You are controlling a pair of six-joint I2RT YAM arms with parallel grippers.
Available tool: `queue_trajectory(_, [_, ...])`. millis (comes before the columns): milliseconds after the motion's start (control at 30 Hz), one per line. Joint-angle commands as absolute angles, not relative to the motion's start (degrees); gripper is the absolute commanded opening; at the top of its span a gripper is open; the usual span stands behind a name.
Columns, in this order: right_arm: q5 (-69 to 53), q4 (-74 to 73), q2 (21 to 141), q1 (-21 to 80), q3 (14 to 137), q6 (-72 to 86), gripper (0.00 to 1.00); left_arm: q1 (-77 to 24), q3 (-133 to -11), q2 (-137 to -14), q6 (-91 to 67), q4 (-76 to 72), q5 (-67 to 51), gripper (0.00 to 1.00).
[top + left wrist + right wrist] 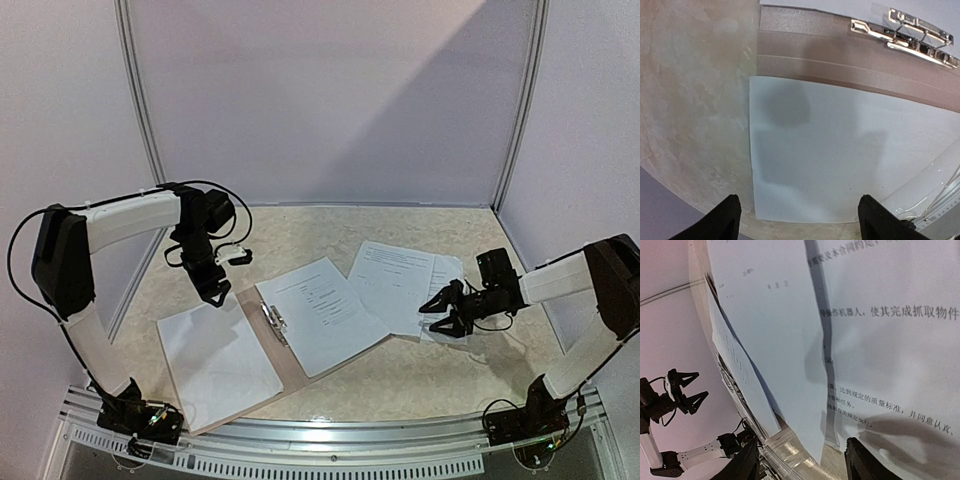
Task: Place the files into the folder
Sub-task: Pick up the file from the center of the board.
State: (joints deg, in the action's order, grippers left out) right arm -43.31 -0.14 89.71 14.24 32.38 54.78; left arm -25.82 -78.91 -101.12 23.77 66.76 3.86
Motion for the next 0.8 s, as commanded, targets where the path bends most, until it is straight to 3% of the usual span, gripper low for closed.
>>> queue_trajectory(0, [-39.8,-7.2,84.8,14.7,34.8,52.0,0.58,-26.5,-78.5,-99.1,23.7,66.3,3.4,0.83])
queue_trajectory(767, [-41.1,7.1,92.3,21.5,32.4,60.9,0.67,-26.6,-78.7,-99.4,23.7,66.6,3.4,0.82])
